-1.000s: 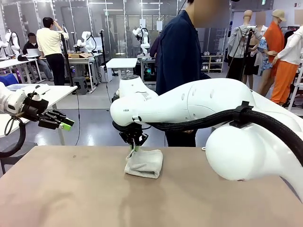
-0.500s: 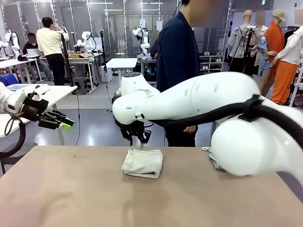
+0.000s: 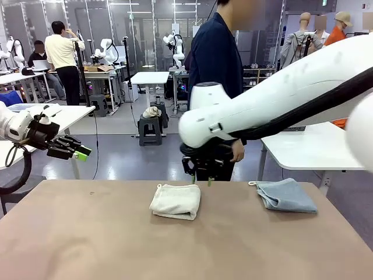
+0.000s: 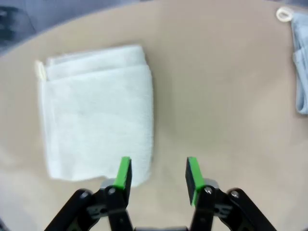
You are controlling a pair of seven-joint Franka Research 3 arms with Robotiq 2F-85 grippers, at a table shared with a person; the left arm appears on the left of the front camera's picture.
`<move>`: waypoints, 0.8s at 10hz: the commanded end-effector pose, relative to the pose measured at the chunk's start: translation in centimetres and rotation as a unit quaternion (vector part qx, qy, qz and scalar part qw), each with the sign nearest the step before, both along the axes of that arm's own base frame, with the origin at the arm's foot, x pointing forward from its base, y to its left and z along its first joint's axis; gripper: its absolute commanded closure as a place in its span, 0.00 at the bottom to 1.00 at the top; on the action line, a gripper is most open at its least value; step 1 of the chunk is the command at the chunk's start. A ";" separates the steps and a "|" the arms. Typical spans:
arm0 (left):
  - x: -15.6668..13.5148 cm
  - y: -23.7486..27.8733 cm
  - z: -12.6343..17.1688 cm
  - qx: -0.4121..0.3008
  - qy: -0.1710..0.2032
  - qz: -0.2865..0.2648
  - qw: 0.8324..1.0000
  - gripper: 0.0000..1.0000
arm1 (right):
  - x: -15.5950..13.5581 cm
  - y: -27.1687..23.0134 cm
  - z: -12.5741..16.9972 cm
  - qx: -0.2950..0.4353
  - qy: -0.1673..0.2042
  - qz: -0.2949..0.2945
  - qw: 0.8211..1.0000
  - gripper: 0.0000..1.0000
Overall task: Fold the towels and place them in the basket.
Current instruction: When a person lays out a Towel with hook on the table, fold it in half twice.
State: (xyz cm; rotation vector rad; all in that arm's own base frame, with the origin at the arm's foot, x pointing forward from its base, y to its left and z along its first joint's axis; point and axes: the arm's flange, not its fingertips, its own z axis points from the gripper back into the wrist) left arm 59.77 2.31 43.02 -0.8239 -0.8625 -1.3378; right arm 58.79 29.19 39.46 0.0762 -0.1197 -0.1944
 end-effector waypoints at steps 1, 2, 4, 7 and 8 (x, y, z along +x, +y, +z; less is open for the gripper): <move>-0.1 -0.1 0.1 0.003 -0.001 -0.004 1.000 0.52 | -1.7 -2.6 -1.7 0.077 0.002 0.042 0.996 0.42; -0.1 -0.1 0.1 0.003 -0.001 -0.004 1.000 0.52 | -1.7 -3.0 -2.3 0.103 0.009 0.043 0.994 0.42; -0.1 -0.1 0.1 0.003 -0.001 -0.004 1.000 0.52 | -1.7 -3.5 -2.8 0.127 0.009 0.037 0.991 0.42; -0.1 -0.1 0.1 0.003 -0.001 -0.004 1.000 0.52 | -1.3 -4.2 -3.4 0.149 0.010 0.020 0.989 0.42; -0.1 -0.1 0.1 0.003 -0.001 -0.004 1.000 0.52 | -1.2 -3.1 -3.0 0.130 0.017 0.024 0.991 0.42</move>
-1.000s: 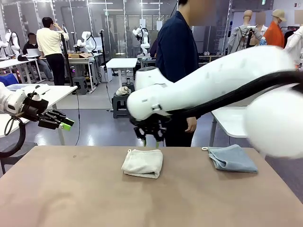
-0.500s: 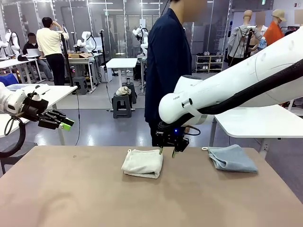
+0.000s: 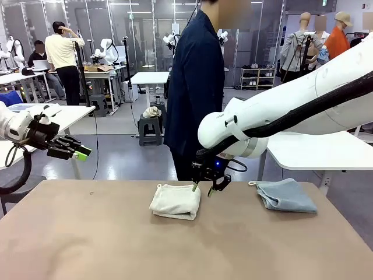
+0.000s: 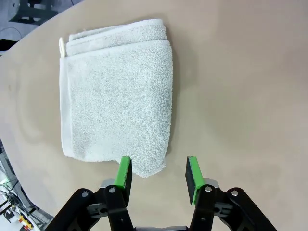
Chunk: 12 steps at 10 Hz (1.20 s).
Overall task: Fold the towels and place them in the basket.
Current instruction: When a person lays out a Towel with hook on the table, fold it in half twice, then stack the folded Towel with hook on the right side of the table.
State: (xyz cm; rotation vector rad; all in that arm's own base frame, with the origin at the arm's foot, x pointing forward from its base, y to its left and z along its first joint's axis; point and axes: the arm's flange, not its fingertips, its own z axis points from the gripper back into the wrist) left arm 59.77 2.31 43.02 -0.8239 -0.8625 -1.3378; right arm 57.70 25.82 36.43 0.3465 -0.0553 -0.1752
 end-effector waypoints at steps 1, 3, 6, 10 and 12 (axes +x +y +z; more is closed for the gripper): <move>-0.1 -0.1 0.1 0.003 -0.001 -0.004 1.000 0.52 | -0.1 0.3 0.0 -0.006 -0.002 0.006 1.000 0.42; -0.1 -0.1 0.1 0.003 -0.001 -0.004 1.000 0.52 | -0.1 0.3 0.0 -0.006 -0.002 0.006 1.000 0.42; -0.1 -0.1 0.1 0.003 -0.001 -0.004 1.000 0.52 | -0.1 0.3 0.0 -0.006 -0.002 0.006 1.000 0.42; -0.1 -0.1 0.1 0.003 -0.001 -0.004 1.000 0.52 | -0.1 0.3 0.0 -0.006 -0.002 0.006 1.000 0.42; -0.1 -0.1 0.1 0.003 -0.001 -0.004 1.000 0.52 | -0.2 0.2 -0.9 0.002 0.011 -0.021 1.000 0.42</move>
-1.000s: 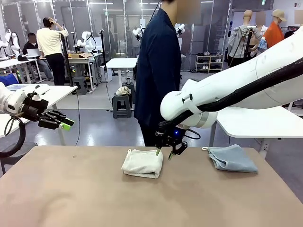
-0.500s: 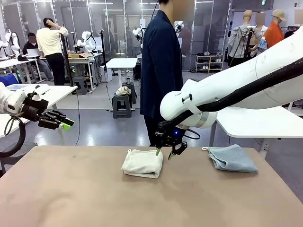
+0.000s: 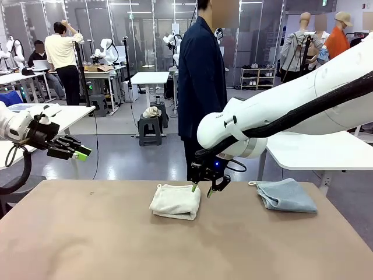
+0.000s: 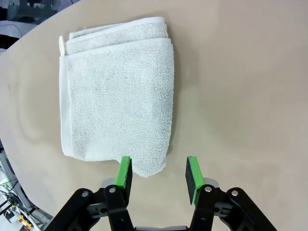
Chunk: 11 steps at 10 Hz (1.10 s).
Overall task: Fold the towels and place them in the basket.
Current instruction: Stack the folded Towel with hook on the right side of the table.
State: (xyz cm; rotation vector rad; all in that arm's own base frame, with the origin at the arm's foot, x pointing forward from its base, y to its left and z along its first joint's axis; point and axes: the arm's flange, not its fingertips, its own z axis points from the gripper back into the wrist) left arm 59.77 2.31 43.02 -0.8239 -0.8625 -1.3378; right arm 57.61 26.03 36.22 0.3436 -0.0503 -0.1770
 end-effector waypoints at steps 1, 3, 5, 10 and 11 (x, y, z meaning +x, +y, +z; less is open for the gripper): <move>-0.1 -0.1 0.1 0.003 -0.001 -0.004 1.000 0.52 | -0.1 0.1 -1.6 0.022 0.004 -0.040 0.999 0.42; -0.1 -0.1 0.1 0.003 -0.001 -0.004 1.000 0.52 | 0.1 0.3 -3.8 0.036 -0.029 -0.082 0.996 0.42; -0.1 -0.1 0.1 0.003 -0.001 -0.004 1.000 0.52 | 0.1 0.6 -5.4 0.039 -0.049 -0.105 0.993 0.42; -0.1 -0.1 0.1 0.003 -0.001 -0.004 1.000 0.52 | 1.3 1.0 -7.4 0.038 -0.072 -0.085 0.993 0.42; -0.1 -0.1 0.1 0.003 -0.001 -0.004 1.000 0.52 | 1.4 0.9 -7.6 0.037 -0.069 -0.076 0.994 0.42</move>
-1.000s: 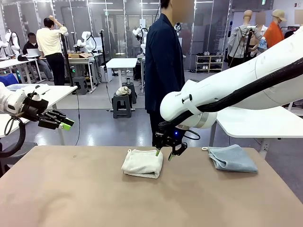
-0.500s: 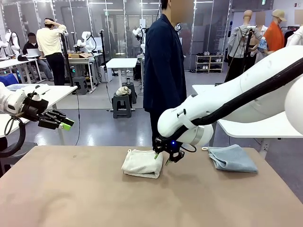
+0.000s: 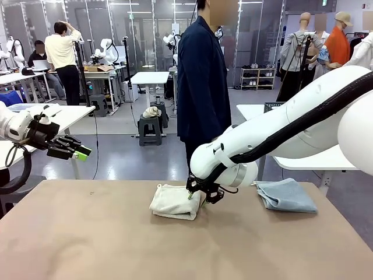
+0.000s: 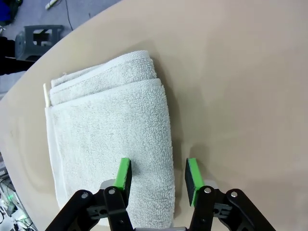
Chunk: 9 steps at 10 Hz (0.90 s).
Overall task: Fold the towels and place them in the basket.
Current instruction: Stack the folded Towel with hook on the right side of the table.
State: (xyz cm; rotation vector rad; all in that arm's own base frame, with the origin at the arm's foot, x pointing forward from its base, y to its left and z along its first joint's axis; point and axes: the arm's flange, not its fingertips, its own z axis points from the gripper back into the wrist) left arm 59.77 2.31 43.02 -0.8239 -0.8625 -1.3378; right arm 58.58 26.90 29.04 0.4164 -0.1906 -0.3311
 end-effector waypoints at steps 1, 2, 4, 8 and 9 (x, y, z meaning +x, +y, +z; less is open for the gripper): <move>-0.1 -0.1 0.1 0.003 -0.001 -0.004 1.000 0.52 | 0.6 -0.1 -0.6 0.011 -0.009 0.042 0.999 0.42; -0.1 -0.1 0.1 0.003 -0.001 -0.004 1.000 0.52 | 0.8 -0.3 -0.7 0.019 -0.015 0.077 0.997 0.50; -0.1 -0.1 0.1 0.003 -0.001 -0.004 1.000 0.52 | 1.1 -0.7 -0.6 0.026 -0.023 0.093 0.995 0.70; -0.1 -0.1 0.1 0.003 -0.001 -0.004 1.000 0.52 | 1.2 -0.9 -0.1 0.007 -0.020 0.114 0.993 1.00; -0.1 -0.1 0.1 0.003 -0.001 -0.004 1.000 0.52 | 1.3 -0.9 0.1 0.002 -0.018 0.122 0.992 1.00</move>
